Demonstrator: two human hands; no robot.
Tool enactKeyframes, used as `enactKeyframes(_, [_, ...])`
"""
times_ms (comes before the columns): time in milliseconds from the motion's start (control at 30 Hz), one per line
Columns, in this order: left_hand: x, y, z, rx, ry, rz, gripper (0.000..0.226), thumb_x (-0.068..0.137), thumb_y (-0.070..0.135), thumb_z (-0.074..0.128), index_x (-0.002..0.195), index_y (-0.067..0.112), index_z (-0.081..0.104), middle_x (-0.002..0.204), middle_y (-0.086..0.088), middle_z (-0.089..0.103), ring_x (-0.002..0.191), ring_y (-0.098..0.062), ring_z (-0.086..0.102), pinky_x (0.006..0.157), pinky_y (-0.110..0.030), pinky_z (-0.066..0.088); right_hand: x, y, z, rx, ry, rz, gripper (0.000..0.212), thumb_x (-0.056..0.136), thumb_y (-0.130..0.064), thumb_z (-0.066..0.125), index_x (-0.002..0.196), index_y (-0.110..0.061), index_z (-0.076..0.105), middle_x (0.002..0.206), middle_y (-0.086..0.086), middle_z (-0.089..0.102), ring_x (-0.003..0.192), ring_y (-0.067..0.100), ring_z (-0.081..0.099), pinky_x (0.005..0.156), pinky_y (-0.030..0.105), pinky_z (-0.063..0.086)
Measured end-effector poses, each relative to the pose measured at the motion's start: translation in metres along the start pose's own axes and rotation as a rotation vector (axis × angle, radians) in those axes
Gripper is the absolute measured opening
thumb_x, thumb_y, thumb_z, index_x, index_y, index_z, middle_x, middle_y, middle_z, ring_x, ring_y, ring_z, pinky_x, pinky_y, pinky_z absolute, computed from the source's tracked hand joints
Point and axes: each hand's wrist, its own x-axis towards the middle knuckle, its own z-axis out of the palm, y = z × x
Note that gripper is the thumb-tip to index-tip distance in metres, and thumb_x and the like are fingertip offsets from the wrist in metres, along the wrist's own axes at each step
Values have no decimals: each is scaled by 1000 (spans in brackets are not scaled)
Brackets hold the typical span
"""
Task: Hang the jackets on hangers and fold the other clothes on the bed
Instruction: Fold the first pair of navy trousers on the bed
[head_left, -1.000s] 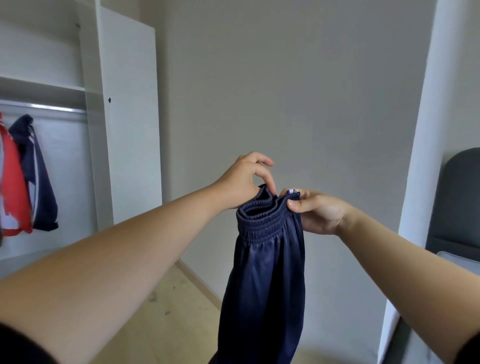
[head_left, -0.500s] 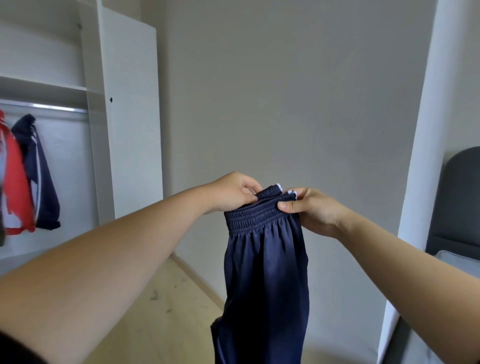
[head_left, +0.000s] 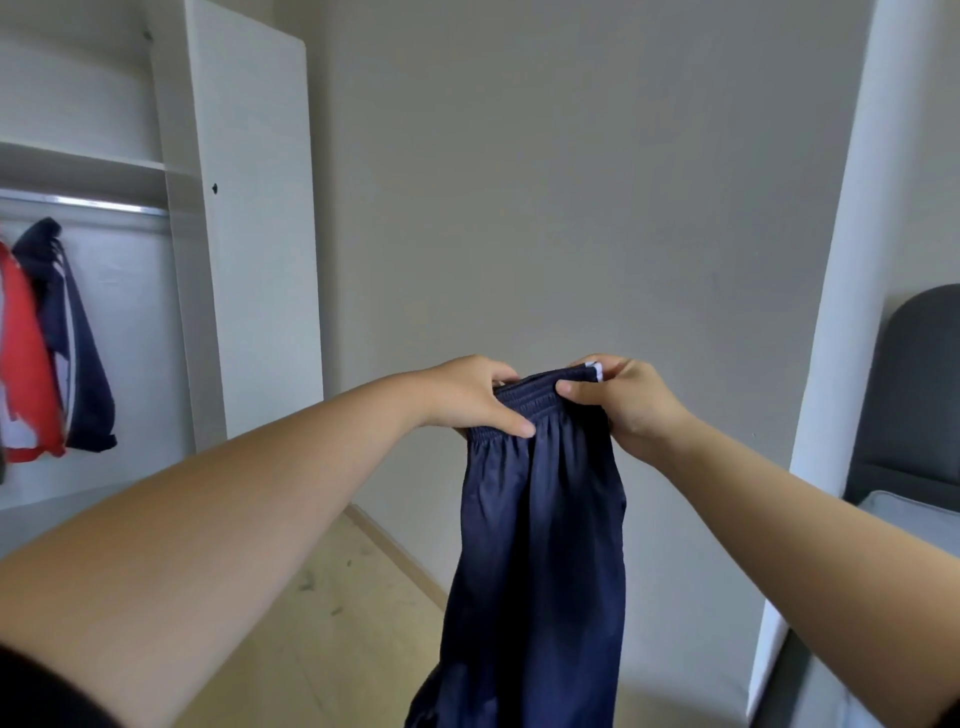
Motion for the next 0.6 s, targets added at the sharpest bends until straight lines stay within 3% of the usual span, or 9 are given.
enactKeyframes(67, [5, -4, 1, -11, 71, 17, 31, 79, 19, 76, 107, 17, 65, 106, 1, 70, 97, -14, 66, 86, -30, 53, 0, 0, 3, 20, 59, -7, 21, 80, 13, 64, 83, -7, 63, 73, 6, 64, 66, 19, 62, 61, 25, 54])
enactKeyframes(133, [11, -7, -1, -96, 154, 46, 25, 78, 12, 76, 100, 18, 67, 103, 2, 70, 94, -11, 64, 84, -24, 50, 6, 0, 1, 102, 112, 35, 35, 80, 11, 65, 106, -12, 57, 90, 7, 64, 77, 20, 65, 67, 28, 54])
enactKeyframes(233, [25, -10, -10, -192, 241, 53, 19, 76, 7, 76, 87, 21, 68, 91, 3, 70, 86, -12, 65, 75, -19, 49, 19, -7, -8, 76, -4, 205, 41, 84, -6, 69, 122, -4, 54, 114, 14, 66, 102, 26, 65, 87, 35, 52])
enactKeyframes(300, [36, -8, -16, -274, 328, 40, 23, 74, 6, 77, 88, 22, 69, 91, 5, 70, 87, -12, 65, 76, -21, 49, 28, -14, -13, -64, -82, 301, 41, 83, -20, 71, 120, -4, 60, 116, 9, 68, 107, 23, 64, 94, 36, 49])
enactKeyframes(400, [53, -2, -25, -592, 512, 64, 37, 72, 5, 80, 102, 21, 65, 100, 3, 69, 92, -12, 66, 83, -24, 50, 49, -32, -11, -43, 57, 179, 34, 81, -20, 74, 106, 1, 65, 104, 13, 71, 92, 24, 69, 82, 34, 55])
enactKeyframes(467, [65, 4, -31, -843, 466, 69, 36, 76, 11, 78, 109, 13, 64, 104, -3, 71, 96, -18, 68, 85, -31, 53, 65, -51, -7, -1, 192, 51, 27, 80, -21, 77, 92, 0, 67, 95, 14, 72, 83, 25, 71, 76, 35, 58])
enactKeyframes(533, [76, 12, -39, -841, 351, 13, 32, 81, 22, 75, 110, 14, 65, 102, -3, 73, 94, -19, 69, 82, -33, 55, 80, -68, -6, 28, 241, -16, 31, 80, -28, 77, 91, -1, 66, 92, 13, 73, 82, 25, 72, 76, 35, 59])
enactKeyframes(600, [86, 21, -47, -840, 385, -4, 20, 84, 25, 73, 101, 16, 67, 96, -1, 73, 90, -17, 69, 76, -30, 55, 90, -80, -13, 50, 193, 24, 37, 83, -32, 73, 99, 0, 65, 98, 11, 72, 86, 23, 71, 75, 34, 59])
